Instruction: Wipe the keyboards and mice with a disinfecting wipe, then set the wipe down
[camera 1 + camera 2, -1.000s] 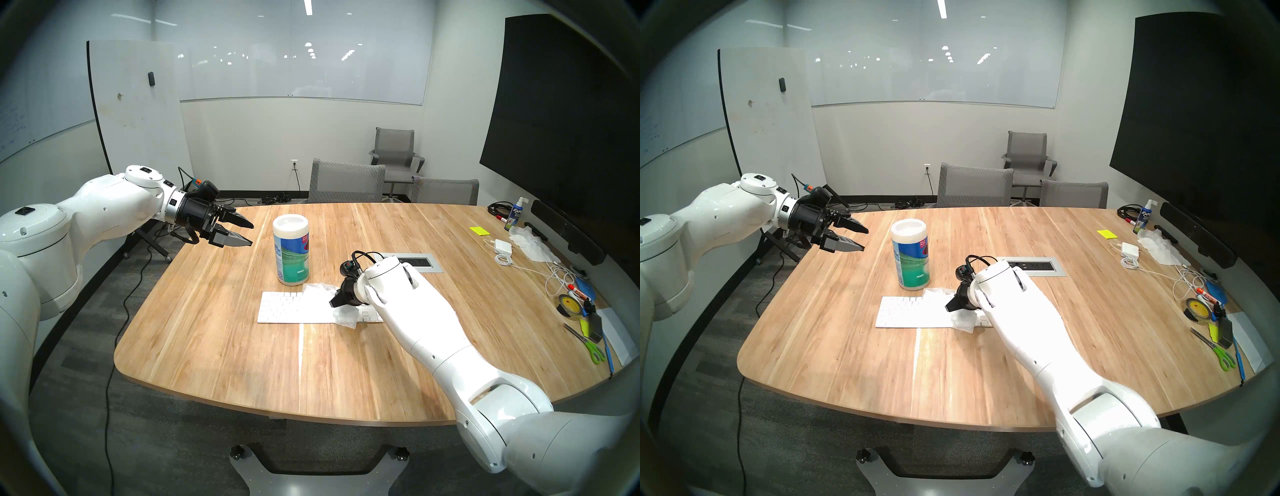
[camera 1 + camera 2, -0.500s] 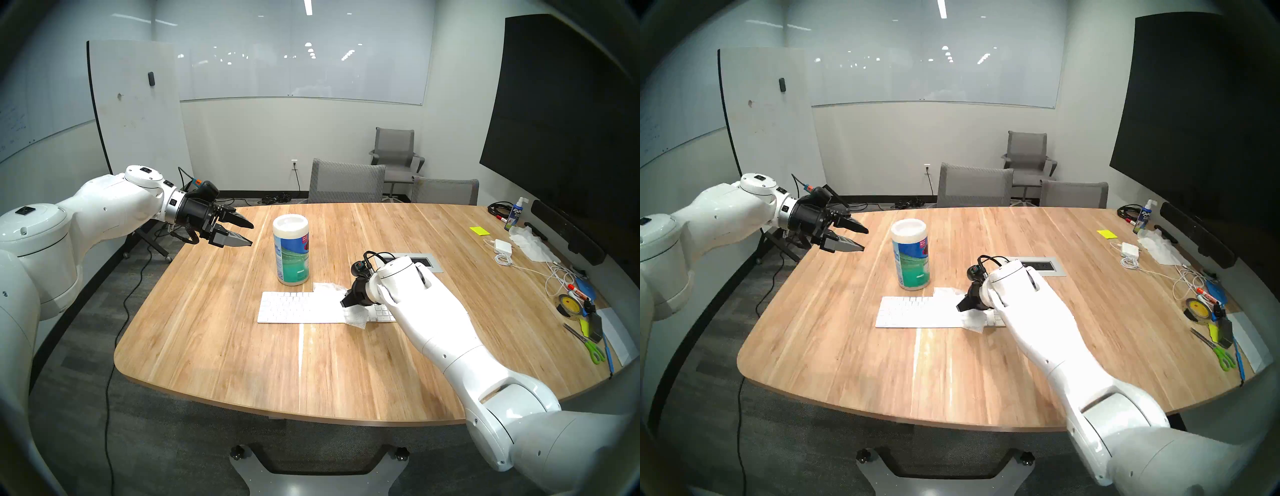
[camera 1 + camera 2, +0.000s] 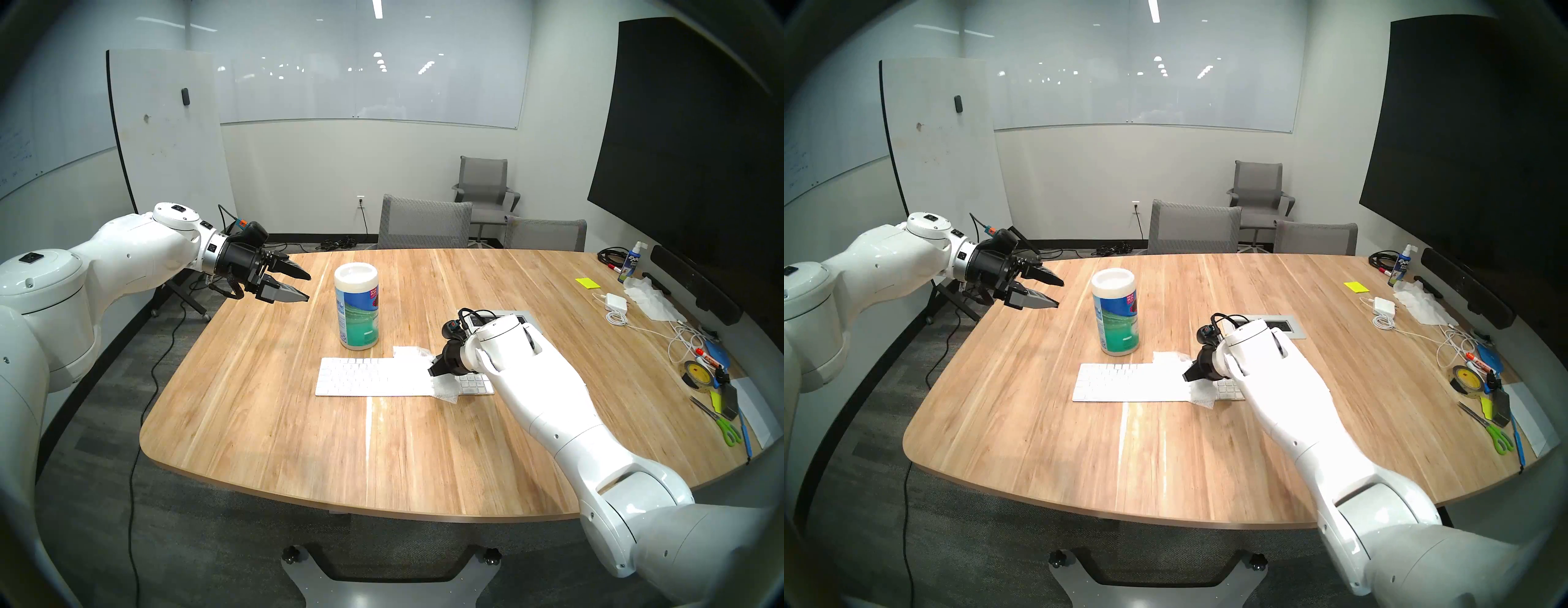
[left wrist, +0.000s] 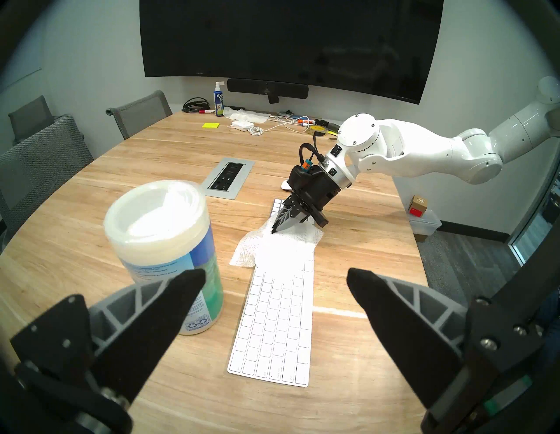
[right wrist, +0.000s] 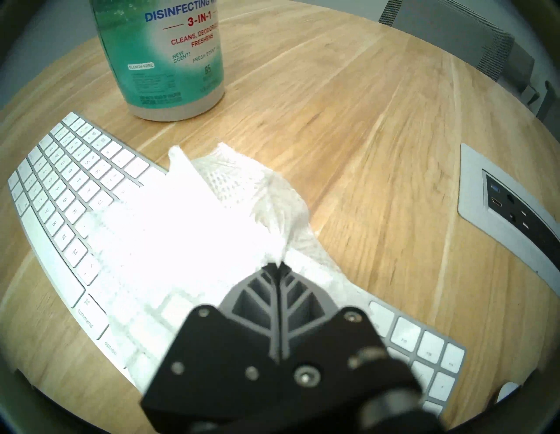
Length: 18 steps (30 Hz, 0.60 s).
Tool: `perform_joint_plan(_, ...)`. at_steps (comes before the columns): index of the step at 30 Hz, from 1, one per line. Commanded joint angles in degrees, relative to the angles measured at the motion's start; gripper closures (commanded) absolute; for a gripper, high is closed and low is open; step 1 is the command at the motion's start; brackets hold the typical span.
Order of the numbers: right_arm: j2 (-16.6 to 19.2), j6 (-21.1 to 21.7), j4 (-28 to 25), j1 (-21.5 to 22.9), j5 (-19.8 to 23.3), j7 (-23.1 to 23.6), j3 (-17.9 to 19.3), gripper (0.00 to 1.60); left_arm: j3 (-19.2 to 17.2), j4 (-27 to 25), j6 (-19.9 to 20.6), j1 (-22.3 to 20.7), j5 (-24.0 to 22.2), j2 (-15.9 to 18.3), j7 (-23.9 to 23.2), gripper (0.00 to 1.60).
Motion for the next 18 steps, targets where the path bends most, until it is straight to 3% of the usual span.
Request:
perform_joint_plan(1,1.88,-0.03,-2.24,0.07,0.22,0.62,1.04,1.6,-0.06,0.15,0.05,-1.48,-0.66,-0.07,0.06,0.0)
perform_joint_plan(18,4.05,0.09,-2.66,0.24,0.15,1.87,2.51,1.6,0.22,0.17,0.0,-1.56,-0.9,-0.1,0.06,0.0)
